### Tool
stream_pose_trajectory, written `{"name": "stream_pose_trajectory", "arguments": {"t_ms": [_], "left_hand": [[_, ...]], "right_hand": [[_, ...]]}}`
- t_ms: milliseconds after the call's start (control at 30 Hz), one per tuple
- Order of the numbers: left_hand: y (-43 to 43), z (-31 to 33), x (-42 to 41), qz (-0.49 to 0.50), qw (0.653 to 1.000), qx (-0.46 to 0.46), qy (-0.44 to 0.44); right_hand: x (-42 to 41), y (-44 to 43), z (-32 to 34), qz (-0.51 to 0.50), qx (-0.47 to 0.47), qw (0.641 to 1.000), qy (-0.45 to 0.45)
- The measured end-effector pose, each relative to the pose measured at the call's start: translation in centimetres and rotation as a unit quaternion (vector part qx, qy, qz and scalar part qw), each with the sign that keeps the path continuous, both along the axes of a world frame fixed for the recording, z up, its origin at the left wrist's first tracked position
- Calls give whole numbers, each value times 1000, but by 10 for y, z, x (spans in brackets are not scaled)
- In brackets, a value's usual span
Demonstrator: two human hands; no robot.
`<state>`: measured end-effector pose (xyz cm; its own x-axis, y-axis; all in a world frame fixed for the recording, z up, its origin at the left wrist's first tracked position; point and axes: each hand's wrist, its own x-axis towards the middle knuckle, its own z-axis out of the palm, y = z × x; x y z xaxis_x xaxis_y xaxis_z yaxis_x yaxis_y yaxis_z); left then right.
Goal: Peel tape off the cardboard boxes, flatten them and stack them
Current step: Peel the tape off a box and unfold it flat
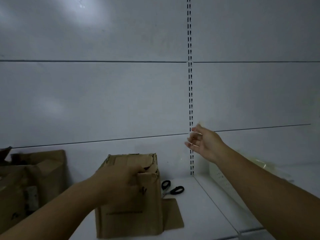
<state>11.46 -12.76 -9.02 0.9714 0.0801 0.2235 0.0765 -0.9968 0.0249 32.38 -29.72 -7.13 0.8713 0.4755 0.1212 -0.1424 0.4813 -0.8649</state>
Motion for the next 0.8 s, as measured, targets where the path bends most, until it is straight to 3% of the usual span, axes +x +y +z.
{"name": "stream_pose_trajectory", "arguments": {"t_ms": [67, 133, 167, 267, 333, 367, 467, 667, 733, 800], "left_hand": [[-13, 4, 3, 4, 991, -83, -100], [-36, 12, 3, -3, 947, -229, -226], [-48, 16, 7, -19, 920, -304, -248], [-81, 24, 37, -51, 888, -423, -172], [-89, 23, 60, -58, 852, -491, -174], [-90, 23, 68, -52, 837, -504, -205], [-90, 18, 90, -37, 846, -450, -284], [-126, 8, 129, -126, 840, -455, -267], [-142, 6, 144, -151, 842, -449, -259], [-154, 3, 165, -146, 876, -387, -250]], "right_hand": [[-2, -13, 8, 34, 35, 999, -2], [-9, -23, 16, 73, 60, 995, -10], [-13, -28, 19, 92, 69, 993, -18], [-24, -43, 24, 128, 71, 988, -54], [-26, -58, 25, 133, 59, 985, -90], [-24, -67, 25, 124, 41, 985, -115], [-11, -103, 19, 34, -90, 972, -214], [22, -177, 0, -166, -255, 922, -240], [32, -191, -6, -253, -255, 901, -242], [41, -200, -10, -350, -236, 865, -270]]}}
